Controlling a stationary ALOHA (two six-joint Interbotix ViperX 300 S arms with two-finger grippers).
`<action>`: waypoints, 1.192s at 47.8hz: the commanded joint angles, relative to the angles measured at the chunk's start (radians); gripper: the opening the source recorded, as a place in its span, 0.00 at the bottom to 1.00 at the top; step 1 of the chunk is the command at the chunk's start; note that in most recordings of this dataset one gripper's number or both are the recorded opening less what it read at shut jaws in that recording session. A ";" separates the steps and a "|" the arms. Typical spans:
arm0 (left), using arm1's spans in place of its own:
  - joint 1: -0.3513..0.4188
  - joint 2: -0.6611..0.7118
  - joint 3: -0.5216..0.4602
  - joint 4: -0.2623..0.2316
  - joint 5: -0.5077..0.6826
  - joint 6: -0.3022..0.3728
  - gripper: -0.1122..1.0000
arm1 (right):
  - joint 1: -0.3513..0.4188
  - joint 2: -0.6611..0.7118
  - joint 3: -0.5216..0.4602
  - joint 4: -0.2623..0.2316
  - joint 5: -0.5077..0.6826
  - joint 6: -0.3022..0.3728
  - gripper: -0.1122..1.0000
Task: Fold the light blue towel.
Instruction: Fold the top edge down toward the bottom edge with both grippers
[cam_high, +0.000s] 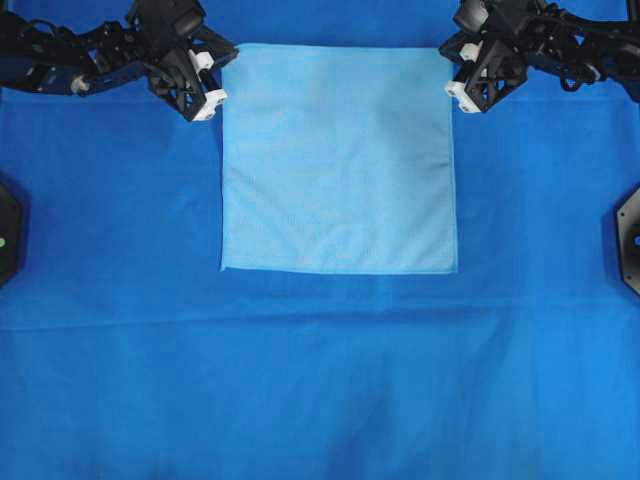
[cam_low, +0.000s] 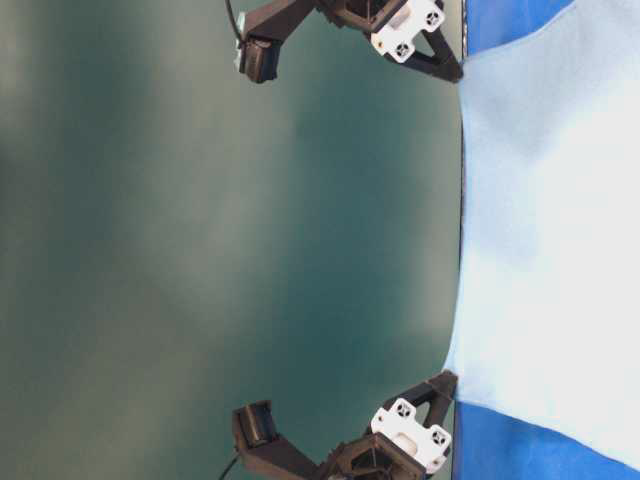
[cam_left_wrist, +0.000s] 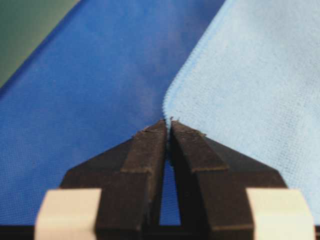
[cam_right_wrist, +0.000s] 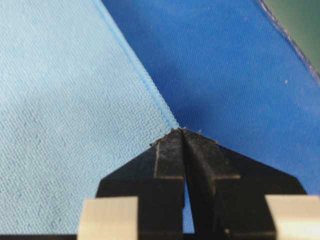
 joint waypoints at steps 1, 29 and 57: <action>-0.020 -0.041 0.003 0.002 0.006 0.003 0.12 | 0.018 -0.037 -0.002 -0.002 0.006 0.006 0.10; -0.405 -0.227 0.135 0.000 0.160 -0.021 0.11 | 0.380 -0.258 0.117 0.048 0.239 0.110 0.10; -0.629 -0.195 0.143 -0.002 0.155 -0.120 0.11 | 0.607 -0.259 0.133 0.049 0.305 0.287 0.10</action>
